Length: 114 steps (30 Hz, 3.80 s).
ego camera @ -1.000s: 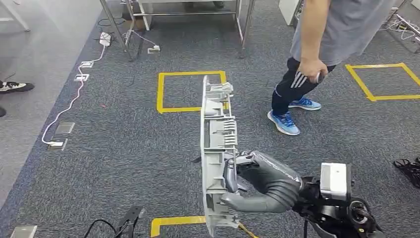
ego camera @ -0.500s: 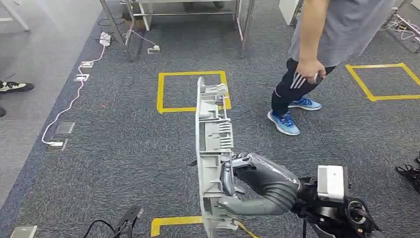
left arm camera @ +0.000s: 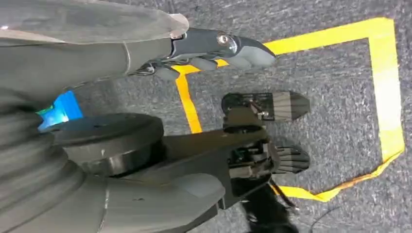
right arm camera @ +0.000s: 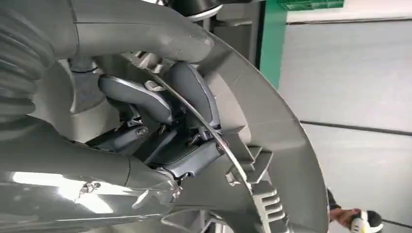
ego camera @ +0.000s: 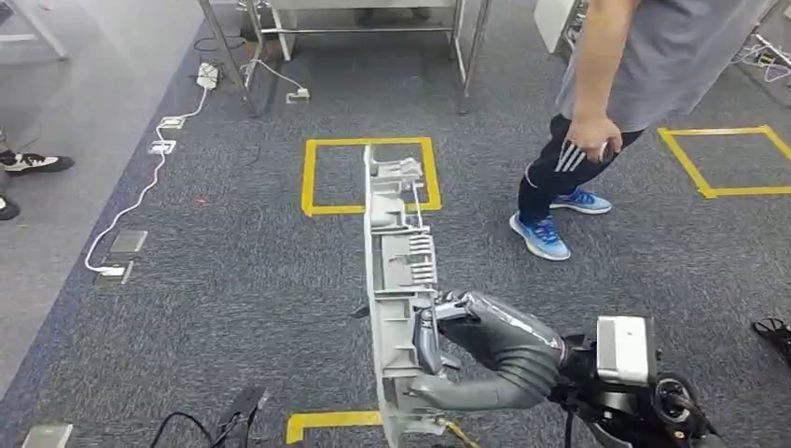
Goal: Take the parts from the cabinet and place them on the table.
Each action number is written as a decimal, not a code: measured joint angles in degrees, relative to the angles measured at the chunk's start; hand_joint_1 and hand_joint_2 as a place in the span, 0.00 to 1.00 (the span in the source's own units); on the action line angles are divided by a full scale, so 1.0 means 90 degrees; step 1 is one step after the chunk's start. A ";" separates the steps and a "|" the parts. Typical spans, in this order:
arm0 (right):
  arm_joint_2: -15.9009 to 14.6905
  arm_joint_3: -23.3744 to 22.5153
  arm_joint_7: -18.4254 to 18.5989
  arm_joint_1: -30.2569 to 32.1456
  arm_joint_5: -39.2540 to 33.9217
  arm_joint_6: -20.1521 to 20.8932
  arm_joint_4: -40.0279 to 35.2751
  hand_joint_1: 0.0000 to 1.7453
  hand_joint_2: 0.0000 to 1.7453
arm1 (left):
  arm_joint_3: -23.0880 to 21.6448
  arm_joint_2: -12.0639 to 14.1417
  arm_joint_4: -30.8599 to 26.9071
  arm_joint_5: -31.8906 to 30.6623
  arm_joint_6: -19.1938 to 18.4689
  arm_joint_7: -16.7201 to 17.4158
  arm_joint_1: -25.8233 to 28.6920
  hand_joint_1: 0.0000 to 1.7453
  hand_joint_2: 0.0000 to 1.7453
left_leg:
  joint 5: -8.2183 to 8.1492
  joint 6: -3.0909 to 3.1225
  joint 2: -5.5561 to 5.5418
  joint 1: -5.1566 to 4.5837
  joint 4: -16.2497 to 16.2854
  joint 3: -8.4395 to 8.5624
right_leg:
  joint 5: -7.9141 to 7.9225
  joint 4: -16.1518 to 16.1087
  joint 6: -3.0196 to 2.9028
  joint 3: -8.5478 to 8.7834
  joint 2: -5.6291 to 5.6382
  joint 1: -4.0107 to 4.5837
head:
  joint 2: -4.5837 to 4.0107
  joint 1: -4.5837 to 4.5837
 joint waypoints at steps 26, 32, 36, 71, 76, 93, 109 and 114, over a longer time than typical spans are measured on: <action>-0.0034 0.0036 0.0119 0.0027 -0.0073 -0.0102 -0.0044 1.00 1.00 | 0.0000 -0.0012 0.0002 -0.0063 0.0005 0.0080 0.0043 0.00 1.00 | 0.0433 0.0012 -0.0014 -0.0102 0.0119 -0.0536 | 0.0343 -0.1372 -0.0195 0.1446 0.0091 0.0121 | 0.0000 -0.0226; -0.0044 0.0036 0.0102 0.0039 -0.0107 -0.0085 -0.0034 1.00 1.00 | 0.0000 -0.0036 0.0000 -0.0066 0.0005 0.0078 0.0058 0.00 1.00 | 0.0002 0.0060 -0.0046 -0.0099 0.0117 -0.0011 | -0.0649 -0.0223 -0.0076 0.0187 0.0064 0.0099 | 0.0000 -0.0112; -0.0053 0.0032 0.0078 0.0049 -0.0109 -0.0071 -0.0027 1.00 1.00 | 0.0000 -0.0056 0.0002 -0.0066 0.0005 0.0082 0.0041 0.00 1.00 | -0.0341 -0.0019 -0.0066 -0.0125 0.0190 0.0343 | 0.1237 -0.1867 -0.0182 0.0359 0.0060 0.0104 | 0.0000 -0.0070; -0.0066 0.0034 0.0010 0.0015 -0.0126 0.0066 0.0053 1.00 1.00 | 0.0000 -0.0066 0.0002 -0.0041 0.0000 0.0070 0.0008 0.00 1.00 | -0.0285 -0.0125 -0.0070 -0.0131 0.0133 0.0274 | 0.1136 -0.1992 -0.0381 0.0700 0.0078 0.0148 | 0.0000 -0.0085; -0.0068 0.0029 0.0005 -0.0008 -0.0129 0.0085 0.0066 1.00 1.00 | 0.0000 -0.0061 0.0002 -0.0024 0.0000 0.0070 -0.0011 0.00 1.00 | -0.0919 -0.0311 -0.0007 -0.0042 0.2142 -0.0979 | 0.0972 -0.2086 -0.0433 0.0956 0.0055 0.0085 | 0.0000 -0.0170; -0.0068 0.0034 0.0005 -0.0026 -0.0129 0.0104 0.0080 1.00 1.00 | 0.0000 -0.0041 0.0002 -0.0017 -0.0007 0.0070 0.0007 0.00 1.00 | 0.0163 0.0022 0.0023 -0.0041 0.0175 -0.0309 | -0.0347 0.0086 -0.0039 0.0277 0.0049 0.0036 | 0.0000 -0.0112; -0.0068 0.0039 0.0036 -0.0011 -0.0129 0.0087 0.0061 1.00 1.00 | -0.0002 -0.0083 0.0002 -0.0015 -0.0007 0.0078 -0.0001 0.00 1.00 | -0.0998 -0.0356 -0.0003 -0.0039 0.2288 -0.1119 | 0.0934 -0.2085 -0.0534 0.1002 0.0061 0.0137 | 0.0000 -0.0148; -0.0068 0.0041 0.0044 -0.0013 -0.0129 0.0085 0.0063 1.00 1.00 | -0.0002 -0.0061 0.0002 -0.0002 -0.0007 0.0075 0.0027 0.00 1.00 | 0.0436 -0.0401 0.0032 0.0056 0.0162 -0.0522 | 0.0698 -0.2063 -0.0378 0.1301 0.0087 0.0090 | 0.0000 -0.0267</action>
